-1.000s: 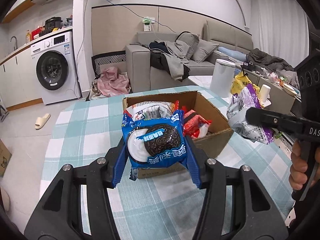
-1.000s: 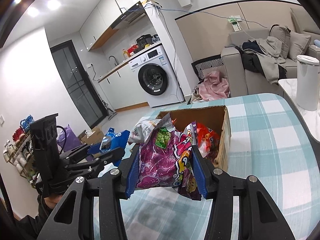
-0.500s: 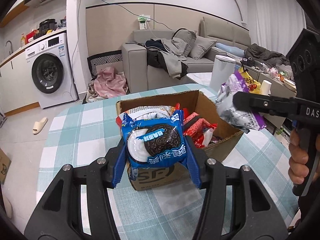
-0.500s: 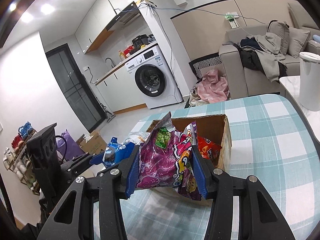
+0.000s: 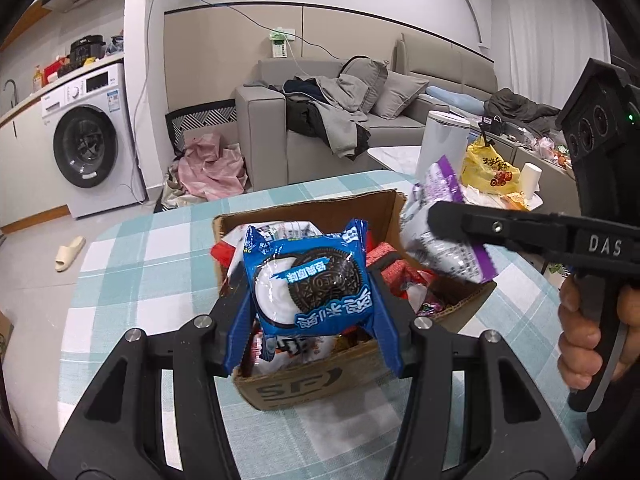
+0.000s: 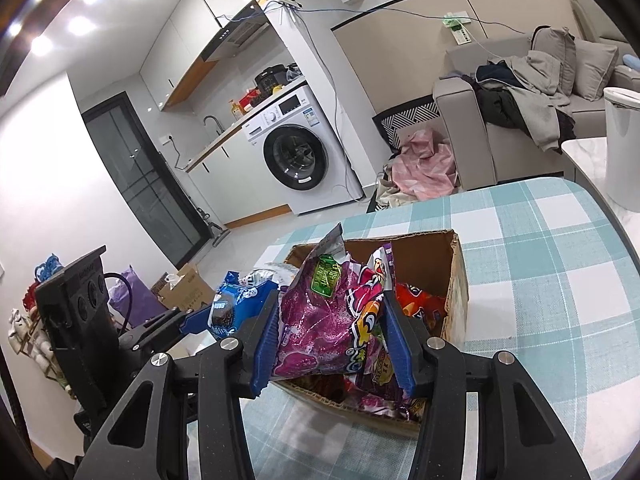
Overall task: Organize snacks
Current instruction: 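Open both grippers to drop the Oreo pack and candy bag into the box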
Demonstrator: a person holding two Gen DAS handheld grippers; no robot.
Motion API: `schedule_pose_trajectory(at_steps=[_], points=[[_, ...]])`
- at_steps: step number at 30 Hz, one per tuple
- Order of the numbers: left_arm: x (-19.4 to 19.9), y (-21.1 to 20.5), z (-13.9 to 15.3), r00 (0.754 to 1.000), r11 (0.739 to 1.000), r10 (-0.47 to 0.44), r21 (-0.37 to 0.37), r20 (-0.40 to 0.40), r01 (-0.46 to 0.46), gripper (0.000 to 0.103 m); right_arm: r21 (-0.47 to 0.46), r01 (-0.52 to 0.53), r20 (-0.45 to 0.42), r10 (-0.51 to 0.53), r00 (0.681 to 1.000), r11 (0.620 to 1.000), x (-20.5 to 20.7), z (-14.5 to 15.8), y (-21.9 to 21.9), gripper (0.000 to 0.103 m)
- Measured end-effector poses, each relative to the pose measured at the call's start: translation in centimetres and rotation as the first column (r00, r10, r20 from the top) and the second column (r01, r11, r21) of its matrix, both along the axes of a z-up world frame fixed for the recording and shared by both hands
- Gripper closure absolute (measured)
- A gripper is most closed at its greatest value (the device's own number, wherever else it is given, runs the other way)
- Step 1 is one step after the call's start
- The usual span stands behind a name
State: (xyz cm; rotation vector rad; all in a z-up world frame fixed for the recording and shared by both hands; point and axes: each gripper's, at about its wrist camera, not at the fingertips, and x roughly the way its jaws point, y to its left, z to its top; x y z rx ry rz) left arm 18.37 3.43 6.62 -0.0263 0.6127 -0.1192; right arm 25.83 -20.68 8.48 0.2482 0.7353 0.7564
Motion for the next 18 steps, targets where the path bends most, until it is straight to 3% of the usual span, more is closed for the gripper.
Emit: schedule_pose_trajectory(at_steps=[18], points=[[3.1, -1.4, -2.6, 0.998, 0.999, -0.030, 0.009, -0.053, 0.031, 0.052, -0.016, 0.043, -0.034, -0.043, 0.998, 0.999, 2.5, -1.6, 0.3, 0.053]])
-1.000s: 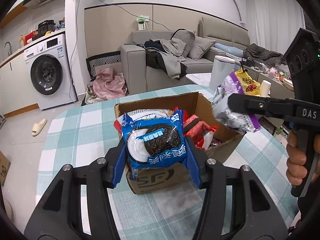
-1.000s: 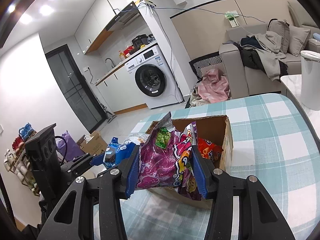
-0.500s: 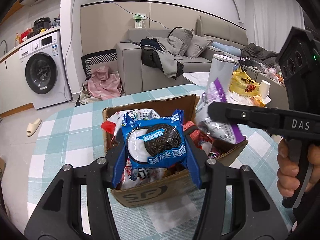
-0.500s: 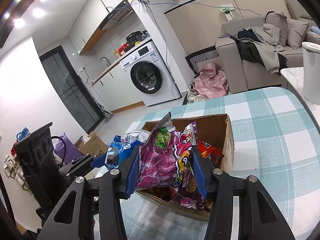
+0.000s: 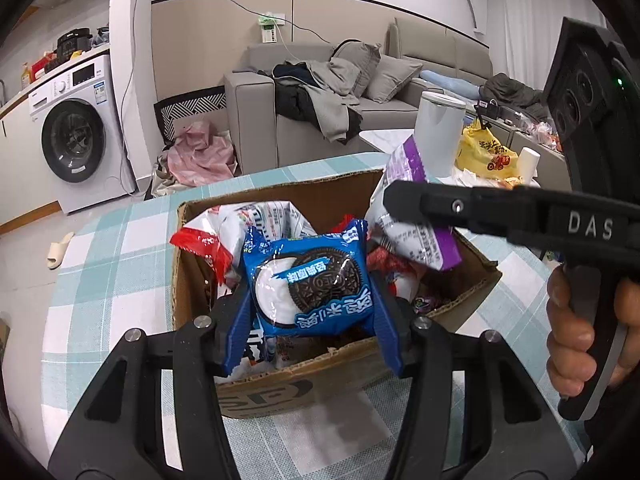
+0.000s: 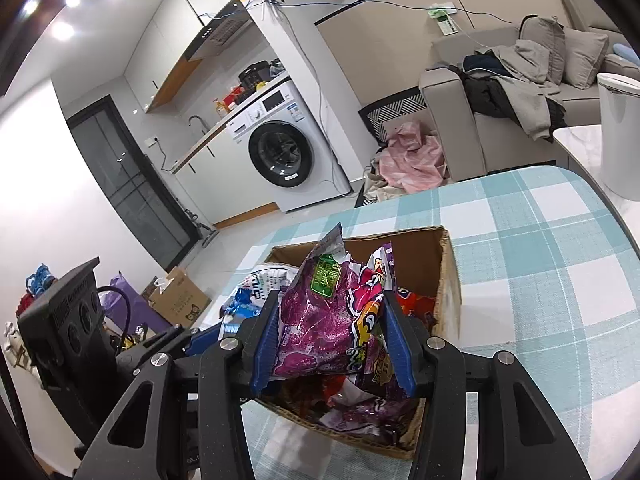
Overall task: Organize snacks
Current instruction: 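Open both grippers to drop the Oreo pack and candy bag into the box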
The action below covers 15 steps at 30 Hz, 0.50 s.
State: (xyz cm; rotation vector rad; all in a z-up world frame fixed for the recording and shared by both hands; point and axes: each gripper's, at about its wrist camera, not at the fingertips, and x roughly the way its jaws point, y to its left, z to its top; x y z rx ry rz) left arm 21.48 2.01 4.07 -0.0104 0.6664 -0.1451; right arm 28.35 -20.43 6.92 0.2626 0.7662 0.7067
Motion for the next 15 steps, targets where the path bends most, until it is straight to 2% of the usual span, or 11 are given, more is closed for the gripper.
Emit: schedule_pose_trajectory(at_steps=[5, 7, 9, 11, 14, 15], points=[[-0.1, 0.2, -0.3, 1.000, 1.000, -0.002, -0.006, -0.019, 0.002, 0.052, -0.024, 0.012, 0.011, -0.011, 1.000, 1.000, -0.2, 0.2, -0.1, 0.045], [-0.6, 0.3, -0.1, 1.000, 1.000, 0.006, 0.004, -0.010, -0.006, 0.052, -0.019, 0.012, 0.020, -0.011, 1.000, 1.000, -0.4, 0.4, -0.3, 0.034], [-1.1, 0.5, 0.3, 1.000, 1.000, 0.011, -0.001, 0.005, -0.011, 0.046, -0.024, 0.010, 0.036, -0.010, 0.999, 1.000, -0.7, 0.6, -0.4, 0.032], [-1.7, 0.7, 0.8, 1.000, 1.000, 0.024, -0.009, 0.016, -0.024, 0.025, -0.036, 0.008, 0.050, -0.006, 0.999, 0.999, -1.0, 0.9, -0.4, 0.029], [-2.7, 1.3, 1.5, 0.998, 0.999, 0.042, -0.010, 0.046, -0.041, 0.021, -0.033, -0.003, 0.059, 0.005, 0.998, 0.999, -1.4, 1.2, -0.5, 0.025], [-2.9, 1.5, 1.7, 0.998, 0.999, 0.045, -0.010, 0.050, -0.044, 0.020, -0.034, -0.010, 0.063, 0.012, 0.998, 0.999, -1.6, 1.3, -0.4, 0.022]])
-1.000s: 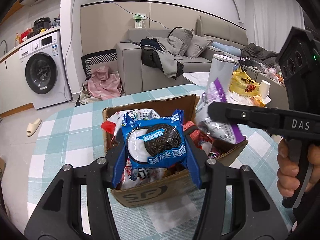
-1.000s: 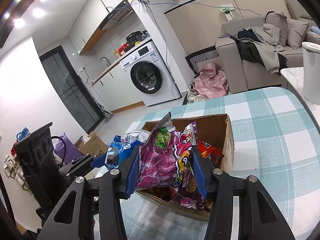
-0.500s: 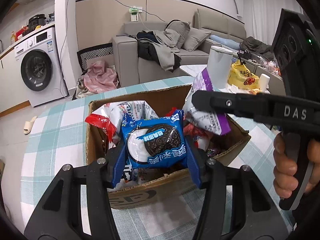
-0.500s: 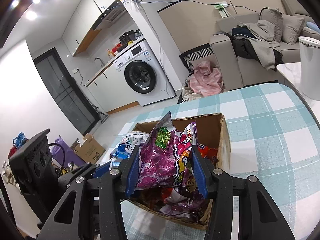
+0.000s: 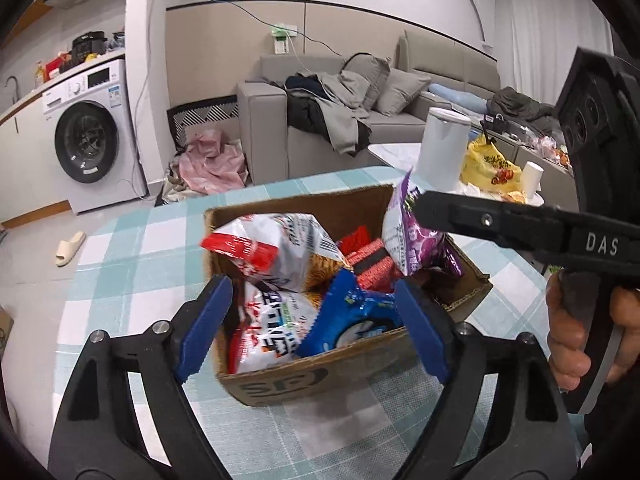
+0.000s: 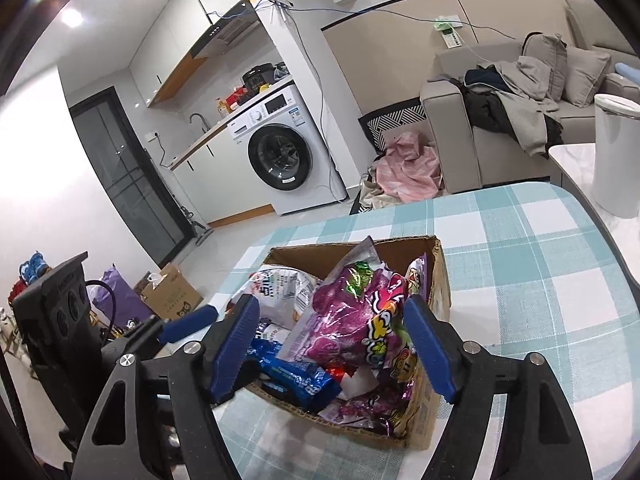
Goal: Organize snacks
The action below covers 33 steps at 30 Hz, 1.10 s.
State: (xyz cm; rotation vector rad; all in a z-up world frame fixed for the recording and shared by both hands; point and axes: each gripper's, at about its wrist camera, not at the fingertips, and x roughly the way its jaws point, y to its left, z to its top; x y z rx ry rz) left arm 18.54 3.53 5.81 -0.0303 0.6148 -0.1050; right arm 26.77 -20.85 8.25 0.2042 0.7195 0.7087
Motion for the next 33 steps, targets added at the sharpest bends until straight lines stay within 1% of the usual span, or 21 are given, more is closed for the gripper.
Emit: schedule_pose_trajectory(at_steps=[1, 3, 5, 6, 7, 8, 9, 13, 21, 25, 28, 33], points=[[-0.3, 0.2, 0.2, 1.000, 1.000, 0.003, -0.002, 0.004, -0.003, 0.018, -0.001, -0.009, 0.000, 0.009, 1.000, 1.000, -0.1, 0.1, 0.1, 0.018], [-0.8, 0.4, 0.6, 1.000, 1.000, 0.011, -0.004, 0.010, -0.011, 0.017, -0.004, -0.033, 0.003, 0.033, 0.999, 0.999, -0.4, 0.2, 0.4, 0.018], [-1.3, 0.6, 0.9, 1.000, 1.000, 0.016, 0.002, 0.015, -0.016, 0.014, -0.006, -0.044, 0.010, 0.044, 0.999, 0.999, -0.8, 0.4, 0.6, 0.015], [-1.6, 0.7, 1.1, 1.000, 1.000, 0.018, 0.004, 0.020, -0.018, 0.013, -0.003, -0.051, 0.011, 0.051, 0.999, 0.999, -0.9, 0.4, 0.6, 0.011], [-2.0, 0.8, 1.2, 0.999, 1.000, 0.023, 0.006, 0.026, -0.023, 0.010, -0.001, -0.058, 0.012, 0.058, 0.998, 0.998, -1.1, 0.5, 0.6, 0.009], [-2.2, 0.8, 1.3, 0.999, 1.000, 0.028, 0.007, 0.030, -0.028, 0.004, -0.004, -0.058, 0.020, 0.058, 0.998, 0.998, -1.3, 0.6, 0.6, 0.008], [-2.5, 0.9, 1.4, 0.999, 0.999, 0.031, 0.007, 0.035, -0.032, 0.002, -0.007, -0.057, 0.027, 0.057, 0.998, 0.998, -1.5, 0.7, 0.5, 0.006], [-3.8, 1.2, 1.8, 0.998, 0.999, 0.035, 0.009, 0.052, -0.036, 0.001, -0.024, -0.054, 0.048, 0.055, 0.997, 0.998, -2.5, 1.0, 0.1, 0.001], [-6.2, 2.1, 2.1, 0.992, 0.996, 0.089, -0.005, 0.089, -0.088, 0.001, -0.034, -0.037, 0.077, 0.039, 0.996, 0.999, -4.3, 0.7, -1.1, 0.001], [-7.0, 2.2, 1.5, 0.991, 0.995, 0.102, 0.002, 0.092, -0.102, 0.001, -0.054, -0.040, 0.090, 0.044, 0.995, 0.998, -5.2, 0.3, -1.2, 0.000], [-7.8, 2.0, 1.0, 0.989, 0.994, 0.102, 0.019, 0.105, -0.104, 0.001, -0.050, -0.043, 0.103, 0.048, 0.994, 0.998, -6.0, -0.2, -1.3, 0.000], [-8.8, 1.8, -0.1, 0.990, 0.995, 0.098, 0.010, 0.104, -0.100, 0.001, -0.046, -0.054, 0.094, 0.058, 0.994, 0.997, -6.9, -1.6, -1.3, 0.000]])
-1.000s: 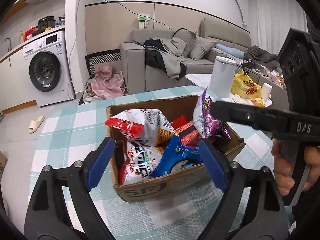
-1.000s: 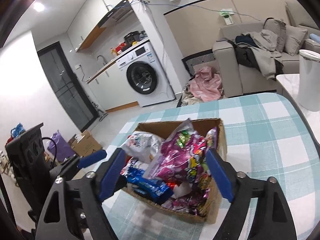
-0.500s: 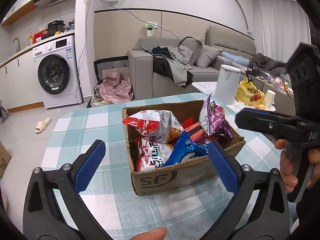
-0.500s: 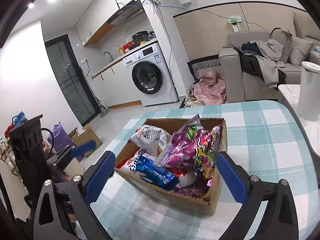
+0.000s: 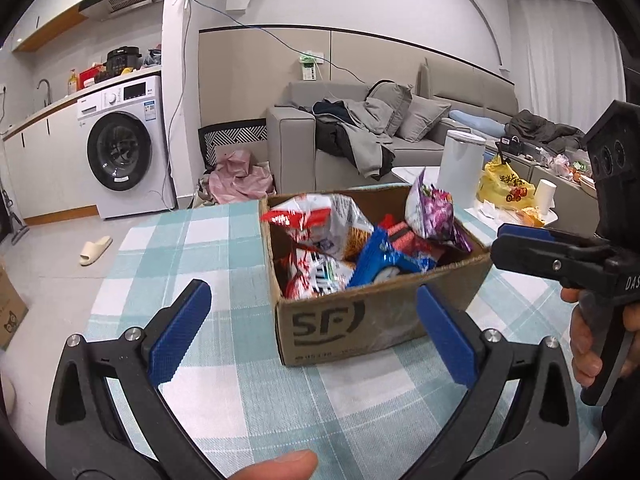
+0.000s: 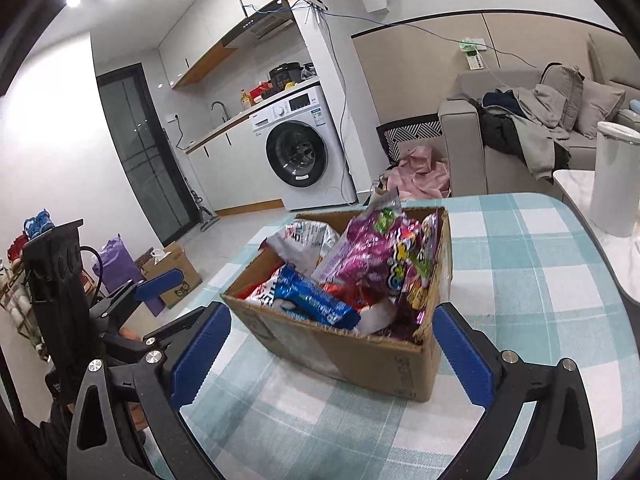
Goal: Organize snacks
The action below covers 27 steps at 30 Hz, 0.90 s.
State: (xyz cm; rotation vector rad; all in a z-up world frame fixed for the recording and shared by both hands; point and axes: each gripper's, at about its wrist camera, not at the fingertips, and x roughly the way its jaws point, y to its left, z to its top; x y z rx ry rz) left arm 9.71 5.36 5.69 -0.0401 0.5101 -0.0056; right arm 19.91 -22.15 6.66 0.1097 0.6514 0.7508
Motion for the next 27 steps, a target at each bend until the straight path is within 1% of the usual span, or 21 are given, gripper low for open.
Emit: schedule_pose_trajectory(at_steps=[3, 6, 12, 18, 21, 24, 27], points=[[-0.5, -0.1, -0.9, 1.000, 1.000, 0.013, 0.006, 0.004, -0.013, 0.001, -0.007, 0.004, 0.030, -0.004, 1.000, 1.000, -0.8, -0.6, 0.0, 0.000], [-1.0, 0.1, -1.8, 0.999, 0.999, 0.033, -0.006, 0.007, -0.033, 0.001, -0.026, 0.008, 0.058, -0.006, 0.998, 1.000, -1.5, -1.2, 0.1, 0.000], [-1.8, 0.9, -2.9, 0.997, 0.997, 0.077, -0.029, 0.033, -0.076, 0.001, -0.029, 0.026, 0.123, -0.022, 0.992, 0.999, -3.0, -2.1, -0.1, 0.000], [-2.1, 0.6, -3.8, 0.996, 0.997, 0.077, -0.011, 0.036, -0.077, 0.001, -0.033, 0.028, 0.187, -0.022, 0.982, 0.999, -4.4, -2.2, -0.3, 0.000], [-2.5, 0.5, -4.2, 0.996, 0.997, 0.072, -0.020, 0.047, -0.071, 0.001, -0.035, 0.037, 0.217, -0.028, 0.976, 0.999, -4.9, -2.4, -0.4, 0.000], [-3.0, 0.5, -4.6, 0.994, 0.997, 0.081, -0.022, 0.068, -0.080, 0.001, -0.025, 0.047, 0.235, -0.040, 0.971, 0.999, -5.2, -2.5, -0.7, 0.000], [-3.1, 0.6, -4.8, 0.994, 0.996, 0.082, -0.024, 0.072, -0.081, 0.001, -0.026, 0.058, 0.242, -0.050, 0.969, 0.998, -5.3, -2.7, -0.8, 0.000]])
